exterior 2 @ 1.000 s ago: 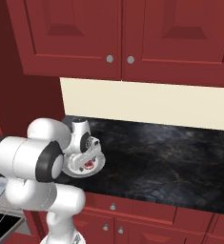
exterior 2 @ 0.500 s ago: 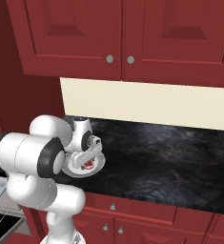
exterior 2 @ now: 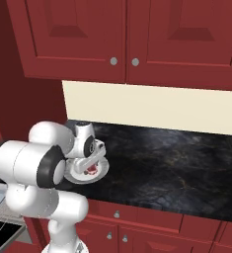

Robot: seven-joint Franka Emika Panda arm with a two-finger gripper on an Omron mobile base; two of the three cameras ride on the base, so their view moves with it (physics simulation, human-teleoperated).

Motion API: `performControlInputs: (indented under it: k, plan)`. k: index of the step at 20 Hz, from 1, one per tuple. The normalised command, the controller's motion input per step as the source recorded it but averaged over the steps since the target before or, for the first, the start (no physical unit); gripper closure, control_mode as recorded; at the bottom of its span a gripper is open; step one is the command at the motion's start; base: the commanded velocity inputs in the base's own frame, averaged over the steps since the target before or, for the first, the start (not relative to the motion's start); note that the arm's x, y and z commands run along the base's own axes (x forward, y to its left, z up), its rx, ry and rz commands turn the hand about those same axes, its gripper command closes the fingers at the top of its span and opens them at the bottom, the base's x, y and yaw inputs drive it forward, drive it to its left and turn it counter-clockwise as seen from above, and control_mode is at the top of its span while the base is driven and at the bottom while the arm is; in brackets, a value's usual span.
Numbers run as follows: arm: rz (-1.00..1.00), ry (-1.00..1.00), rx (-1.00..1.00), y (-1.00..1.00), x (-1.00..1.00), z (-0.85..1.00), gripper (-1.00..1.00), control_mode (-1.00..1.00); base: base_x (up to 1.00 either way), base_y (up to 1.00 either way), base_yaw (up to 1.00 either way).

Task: Place the steak on the bottom rack of the oven.

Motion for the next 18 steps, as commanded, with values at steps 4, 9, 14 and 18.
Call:
performControlInputs:
  k: [4, 9, 14, 18]
  plan:
    - [-0.13, 0.05, 0.08, 0.01, -0.10, 0.62, 1.00, -1.00, 0.00, 0.00, 0.00]
    - [-0.18, 0.00, 0.08, 0.13, -0.47, 0.74, 1.00, -1.00, 0.00, 0.00, 0.00]
    - [-0.17, 0.00, 0.00, 0.41, -0.69, 0.45, 1.00, -1.00, 0.00, 0.00, 0.00]
    - [-0.16, 0.01, 0.00, 0.29, -0.62, 0.69, 1.00, -1.00, 0.00, 0.00, 0.00]
